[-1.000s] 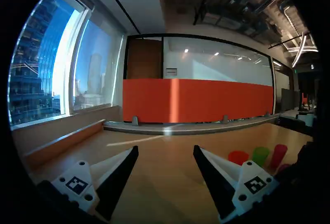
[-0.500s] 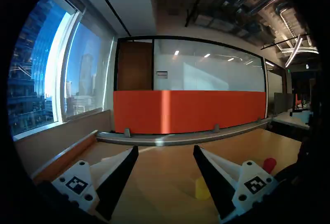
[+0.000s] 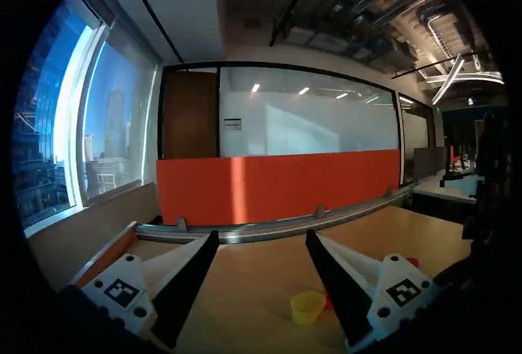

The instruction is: Pour water

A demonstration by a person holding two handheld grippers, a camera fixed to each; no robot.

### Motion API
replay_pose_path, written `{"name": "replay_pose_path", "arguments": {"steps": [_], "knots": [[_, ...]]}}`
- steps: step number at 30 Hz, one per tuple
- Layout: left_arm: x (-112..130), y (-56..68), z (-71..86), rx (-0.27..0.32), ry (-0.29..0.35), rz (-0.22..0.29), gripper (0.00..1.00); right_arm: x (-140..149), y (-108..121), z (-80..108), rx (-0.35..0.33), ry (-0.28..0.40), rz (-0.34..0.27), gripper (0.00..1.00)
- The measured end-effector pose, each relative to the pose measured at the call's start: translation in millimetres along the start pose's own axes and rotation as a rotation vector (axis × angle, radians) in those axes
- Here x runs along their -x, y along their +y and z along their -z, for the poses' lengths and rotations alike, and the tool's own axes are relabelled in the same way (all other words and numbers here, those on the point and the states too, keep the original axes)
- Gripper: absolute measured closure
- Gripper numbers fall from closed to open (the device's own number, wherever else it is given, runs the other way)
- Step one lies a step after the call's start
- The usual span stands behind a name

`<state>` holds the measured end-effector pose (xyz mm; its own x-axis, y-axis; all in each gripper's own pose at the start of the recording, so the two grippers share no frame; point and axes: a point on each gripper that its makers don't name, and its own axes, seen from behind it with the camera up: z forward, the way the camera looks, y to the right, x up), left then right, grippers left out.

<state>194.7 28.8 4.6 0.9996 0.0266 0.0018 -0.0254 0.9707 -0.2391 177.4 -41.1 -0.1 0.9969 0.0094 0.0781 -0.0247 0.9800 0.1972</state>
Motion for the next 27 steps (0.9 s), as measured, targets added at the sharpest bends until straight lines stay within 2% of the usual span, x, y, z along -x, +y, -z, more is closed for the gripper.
{"name": "replay_pose_path", "arguments": {"steps": [5,15,20,27], "knots": [[-5.5,19.7,0.6,0.094,0.001,0.004,0.01,-5.2,-12.2,2.0,-0.081,0.003,0.007,0.01],[-17.3,60.4,6.3,0.312,0.008,0.033,0.01,-28.6,-64.2,19.3,-0.357,0.031,0.039,0.01],[-9.0,74.8,11.6,0.386,-0.011,0.012,0.01,-27.4,-74.0,20.4,-0.414,0.011,0.048,0.01],[18.6,98.8,21.1,0.499,-0.093,-0.025,0.01,-20.5,-88.4,22.9,-0.481,-0.054,0.082,0.01]]}}
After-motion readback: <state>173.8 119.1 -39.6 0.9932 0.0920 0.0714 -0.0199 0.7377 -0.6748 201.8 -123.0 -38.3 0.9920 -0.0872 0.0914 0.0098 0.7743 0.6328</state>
